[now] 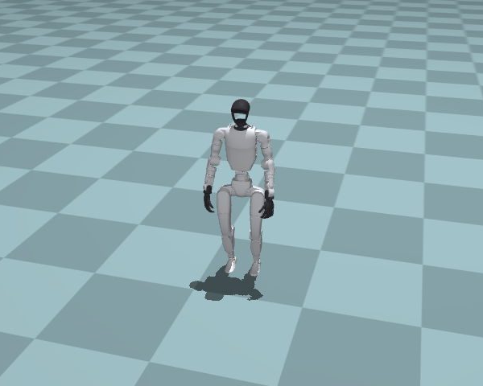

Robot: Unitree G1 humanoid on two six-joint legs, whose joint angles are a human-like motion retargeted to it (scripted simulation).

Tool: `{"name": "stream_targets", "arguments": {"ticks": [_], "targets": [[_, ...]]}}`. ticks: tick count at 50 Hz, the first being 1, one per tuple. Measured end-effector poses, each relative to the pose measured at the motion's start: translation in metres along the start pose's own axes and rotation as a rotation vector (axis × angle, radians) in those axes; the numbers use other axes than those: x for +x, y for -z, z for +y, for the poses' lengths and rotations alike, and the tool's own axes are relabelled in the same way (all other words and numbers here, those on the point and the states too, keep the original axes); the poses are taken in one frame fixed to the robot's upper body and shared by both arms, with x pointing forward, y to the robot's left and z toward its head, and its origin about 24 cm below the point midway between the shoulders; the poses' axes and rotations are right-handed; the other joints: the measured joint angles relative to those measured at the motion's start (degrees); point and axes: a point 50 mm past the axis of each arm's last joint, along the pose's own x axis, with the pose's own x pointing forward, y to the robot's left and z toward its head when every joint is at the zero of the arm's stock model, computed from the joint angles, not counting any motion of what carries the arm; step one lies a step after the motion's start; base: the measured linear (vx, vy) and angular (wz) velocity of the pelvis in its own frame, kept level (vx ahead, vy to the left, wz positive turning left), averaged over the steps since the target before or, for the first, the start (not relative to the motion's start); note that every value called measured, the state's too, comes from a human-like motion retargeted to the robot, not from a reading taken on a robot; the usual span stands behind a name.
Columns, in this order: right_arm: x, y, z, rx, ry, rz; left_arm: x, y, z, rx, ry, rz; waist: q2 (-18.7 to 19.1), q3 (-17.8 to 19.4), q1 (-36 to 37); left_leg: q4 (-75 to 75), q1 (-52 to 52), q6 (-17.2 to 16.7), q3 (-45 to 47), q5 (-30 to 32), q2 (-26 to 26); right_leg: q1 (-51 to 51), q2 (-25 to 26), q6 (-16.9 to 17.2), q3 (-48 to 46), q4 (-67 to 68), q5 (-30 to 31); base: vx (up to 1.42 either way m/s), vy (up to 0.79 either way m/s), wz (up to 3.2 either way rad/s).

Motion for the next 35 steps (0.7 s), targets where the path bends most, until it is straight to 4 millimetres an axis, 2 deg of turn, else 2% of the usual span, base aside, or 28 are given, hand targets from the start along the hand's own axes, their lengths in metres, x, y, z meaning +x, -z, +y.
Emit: {"name": "stream_targets", "arguments": {"ticks": [10,22,35], "targets": [[-0.001,0.003,-0.005,0.021,0.027,-0.011,0.0,-0.006,-0.001,0.069,0.014,-0.023,0.0,-0.1,-0.7,-0.2,-0.5,0.1,0.2,-0.3,0.1,0.0,0.1,0.2,0.3,-1.1,0.9,0.0,0.0,0.0],[-0.005,-0.026,-0.029,0.01,0.109,-0.127,0.001,-0.009,-0.006,0.144,0.036,-0.025,0.3,-0.3,-1.4,2.1,-2.5,0.1,0.8,-1.6,0.9,-0.4,1.0,0.2,0.8,-2.7,2.1,0.0,0.0,0.0],[-0.007,-0.034,-0.033,-0.011,0.122,-0.158,0.002,-0.013,-0.004,0.159,0.017,-0.028,0.7,-0.3,-1.6,3.7,-4.4,-0.1,0.8,-2.1,1.4,-1.3,1.5,0.1,1.2,-3.1,2.8,0.0,0.0,0.0]]}}
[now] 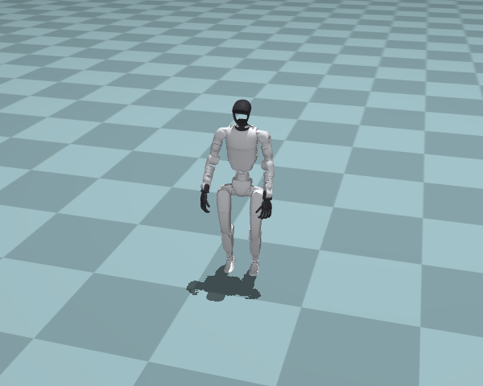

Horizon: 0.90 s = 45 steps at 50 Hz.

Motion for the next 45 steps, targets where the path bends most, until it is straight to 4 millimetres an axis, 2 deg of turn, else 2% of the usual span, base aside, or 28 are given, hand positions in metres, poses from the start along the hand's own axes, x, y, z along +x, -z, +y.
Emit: {"name": "stream_targets", "arguments": {"ticks": [30,38,45], "targets": [[0.001,-0.002,0.003,-0.047,-0.019,0.002,0.0,-0.01,0.015,0.028,-0.062,-0.037,-0.4,-0.2,1.7,1.0,-3.4,-0.2,-2.2,0.6,-0.3,-2.8,0.3,-0.1,-0.1,0.4,0.2,0.0,0.0,0.0],[0.002,-0.013,0.007,-0.062,-0.028,-0.031,-0.001,0.011,-0.02,-0.014,0.022,0.031,-0.2,0.2,3.0,8.0,-7.9,-0.8,-3.1,-1.6,0.7,-4.5,1.6,-0.7,-0.4,1.7,-0.3,-0.03,-0.02,0.01],[0.004,-0.024,0.008,-0.079,-0.03,-0.061,-0.002,0.018,-0.03,-0.03,0.044,0.06,0.7,0.6,4.3,17.6,-13.6,-1.9,-3.1,-2.8,2.8,-6.3,3.7,-1.1,-1.0,3.0,-0.1,-0.03,-0.02,0.0]]}}
